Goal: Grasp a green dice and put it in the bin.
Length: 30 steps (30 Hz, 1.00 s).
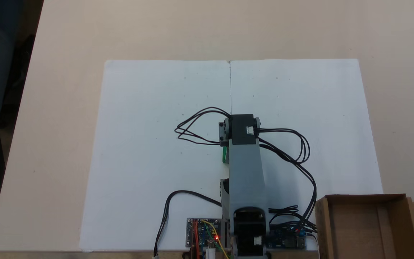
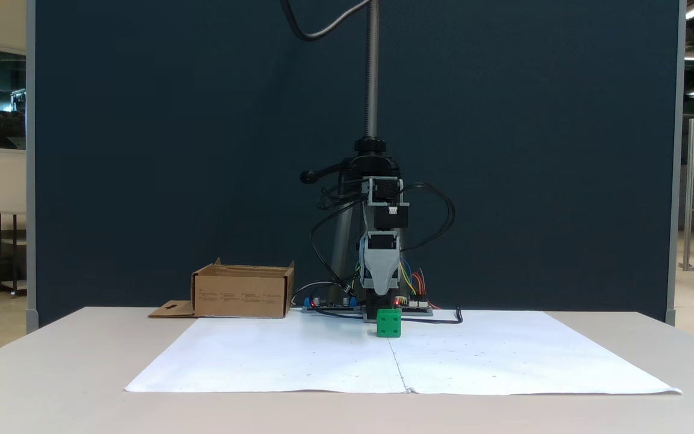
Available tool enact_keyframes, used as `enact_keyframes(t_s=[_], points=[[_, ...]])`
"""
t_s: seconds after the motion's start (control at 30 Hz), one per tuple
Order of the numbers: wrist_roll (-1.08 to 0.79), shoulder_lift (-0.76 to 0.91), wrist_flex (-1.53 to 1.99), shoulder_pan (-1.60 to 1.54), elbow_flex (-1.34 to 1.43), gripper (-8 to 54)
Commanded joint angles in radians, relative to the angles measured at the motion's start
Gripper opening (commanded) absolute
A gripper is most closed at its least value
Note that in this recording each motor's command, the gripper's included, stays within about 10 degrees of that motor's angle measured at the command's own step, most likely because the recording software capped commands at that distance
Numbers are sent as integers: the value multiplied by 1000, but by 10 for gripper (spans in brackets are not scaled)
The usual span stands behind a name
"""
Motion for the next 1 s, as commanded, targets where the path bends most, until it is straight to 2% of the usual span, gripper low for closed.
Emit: enact_keyframes(t_s=[0.0, 0.43, 0.97], points=[[-35, -5, 52, -26, -12, 446], [-26, -173, -31, -69, -12, 445], [-20, -252, -135, -46, 12, 439]])
